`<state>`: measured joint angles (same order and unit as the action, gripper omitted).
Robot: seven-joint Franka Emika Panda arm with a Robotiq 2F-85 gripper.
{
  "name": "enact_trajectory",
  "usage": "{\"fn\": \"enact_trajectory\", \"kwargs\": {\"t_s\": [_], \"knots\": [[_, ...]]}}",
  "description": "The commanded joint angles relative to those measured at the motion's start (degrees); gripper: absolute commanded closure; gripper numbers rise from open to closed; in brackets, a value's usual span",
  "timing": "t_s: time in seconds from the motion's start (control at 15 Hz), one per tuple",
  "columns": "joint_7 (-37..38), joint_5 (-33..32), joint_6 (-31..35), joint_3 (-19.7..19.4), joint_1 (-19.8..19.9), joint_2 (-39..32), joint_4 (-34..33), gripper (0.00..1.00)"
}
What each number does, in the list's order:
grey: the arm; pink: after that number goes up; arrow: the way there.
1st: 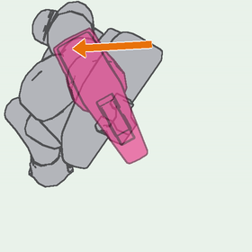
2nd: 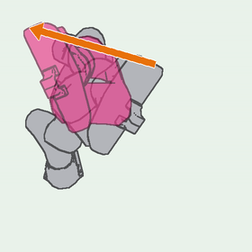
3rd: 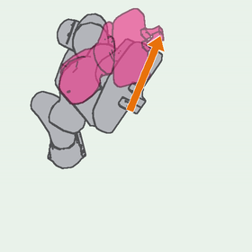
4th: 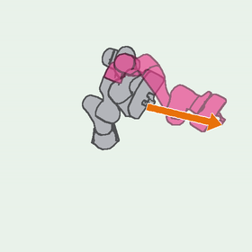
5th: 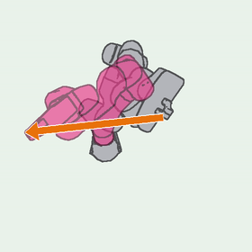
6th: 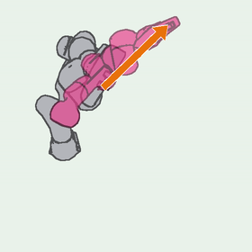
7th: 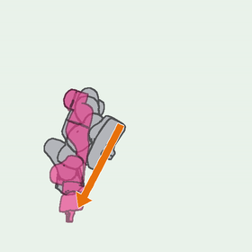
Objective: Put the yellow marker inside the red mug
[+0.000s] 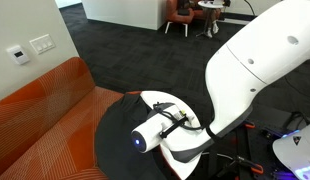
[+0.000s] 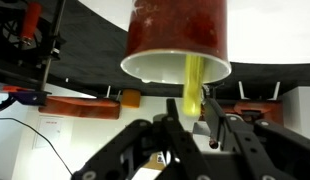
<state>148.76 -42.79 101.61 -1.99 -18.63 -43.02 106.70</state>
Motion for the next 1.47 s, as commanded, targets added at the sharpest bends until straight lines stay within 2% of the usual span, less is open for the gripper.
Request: {"fn": "enact_trajectory", "kwargs": {"t_s": [0.0, 0.13, 0.27, 0.33, 0.67, 1.13, 1.2, 1.4], "knots": [[0.18, 0.88, -2.9, 1.22, 0.08, 1.51, -0.15, 0.33], [0.69, 1.06, -3.82, 1.59, -0.32, 3.05, 1.03, 0.17], [0.63, 2.09, -4.27, 0.17, -2.18, 5.13, 2.52, 0.02], [0.64, 2.51, -4.6, -0.32, -2.9, 6.43, 3.37, 0.0], [0.63, 5.63, -7.65, -5.51, -8.31, 12.11, 6.29, 0.0], [0.63, 8.96, -7.73, -18.58, -18.91, 17.72, 10.24, 0.0], [0.02, 7.53, -7.11, -15.15, -15.46, 14.78, 7.65, 0.0], [0.02, 8.07, -7.11, -17.65, -17.66, 15.92, 8.74, 0.0]]}}
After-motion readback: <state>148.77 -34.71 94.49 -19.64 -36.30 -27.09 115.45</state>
